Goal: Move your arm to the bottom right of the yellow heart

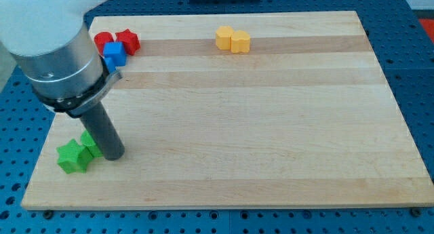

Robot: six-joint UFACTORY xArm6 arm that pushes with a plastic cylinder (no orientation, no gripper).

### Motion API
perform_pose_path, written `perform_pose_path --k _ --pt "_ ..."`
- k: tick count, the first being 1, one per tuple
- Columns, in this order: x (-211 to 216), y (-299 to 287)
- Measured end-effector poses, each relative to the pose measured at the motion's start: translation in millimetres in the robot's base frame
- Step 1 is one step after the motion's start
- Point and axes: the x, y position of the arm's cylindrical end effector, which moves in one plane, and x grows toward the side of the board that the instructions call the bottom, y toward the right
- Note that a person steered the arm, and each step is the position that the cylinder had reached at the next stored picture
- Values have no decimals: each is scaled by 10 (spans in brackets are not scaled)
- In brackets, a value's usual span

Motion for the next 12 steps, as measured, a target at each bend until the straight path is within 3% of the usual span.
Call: perform_pose_path --k 2,3,5,7,10,11,12 --pt "-38 -13" --pt "-460 203" --pt "-647 230" --pt "-1180 -462" --pt "-1218 -599" --pt "-1215 -491" --pt "-1208 71"
